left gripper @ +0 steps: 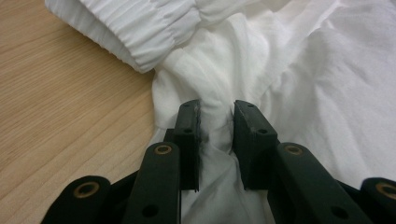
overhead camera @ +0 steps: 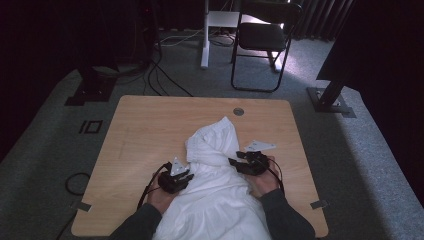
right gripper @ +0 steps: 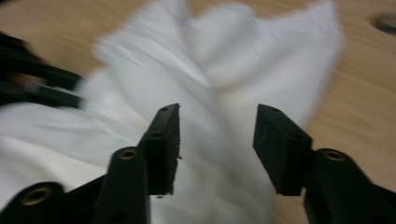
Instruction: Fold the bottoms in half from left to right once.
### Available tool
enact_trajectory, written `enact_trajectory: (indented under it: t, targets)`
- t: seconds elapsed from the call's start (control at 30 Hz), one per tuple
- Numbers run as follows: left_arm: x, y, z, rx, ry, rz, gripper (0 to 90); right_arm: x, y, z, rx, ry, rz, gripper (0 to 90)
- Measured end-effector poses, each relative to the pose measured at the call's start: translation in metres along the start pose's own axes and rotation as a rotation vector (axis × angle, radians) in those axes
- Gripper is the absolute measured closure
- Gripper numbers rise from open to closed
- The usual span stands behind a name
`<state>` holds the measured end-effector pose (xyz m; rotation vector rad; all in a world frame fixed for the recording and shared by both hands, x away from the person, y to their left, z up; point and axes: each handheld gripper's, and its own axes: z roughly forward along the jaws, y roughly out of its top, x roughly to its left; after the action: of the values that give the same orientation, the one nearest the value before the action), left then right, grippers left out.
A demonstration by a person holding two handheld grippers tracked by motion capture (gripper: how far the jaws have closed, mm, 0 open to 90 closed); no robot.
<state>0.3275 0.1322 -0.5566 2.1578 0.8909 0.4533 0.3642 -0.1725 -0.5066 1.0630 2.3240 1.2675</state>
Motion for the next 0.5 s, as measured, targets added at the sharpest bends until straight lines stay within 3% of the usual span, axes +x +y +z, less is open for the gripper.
enact_trajectory:
  t: [0.03,0.1,0.2,0.33,0.43,0.5]
  targets:
    - [0.0,0.0,0.0,0.0,0.0,-0.001,72.9,0.004,0.005,0.004,-0.007,0.049,-0.011,58.5]
    - [0.0,0.0,0.0,-0.002,0.004,0.0,72.9,0.011,0.013,0.013,-0.012,0.094,-0.028,60.1]
    - [0.0,0.0,0.0,-0.004,0.003,-0.001,72.9,0.025,0.022,0.032,0.005,0.115,-0.079,57.4]
    - [-0.001,-0.001,0.0,-0.003,0.005,0.002,72.9,0.038,0.029,0.064,0.065,0.103,-0.143,42.3]
    - [-0.001,-0.001,0.0,-0.002,0.004,0.001,72.9,0.043,0.03,0.085,0.123,0.068,-0.194,33.3]
    - [-0.001,-0.001,0.0,-0.005,0.008,0.004,72.8,0.044,0.032,0.095,0.161,0.053,-0.226,35.9]
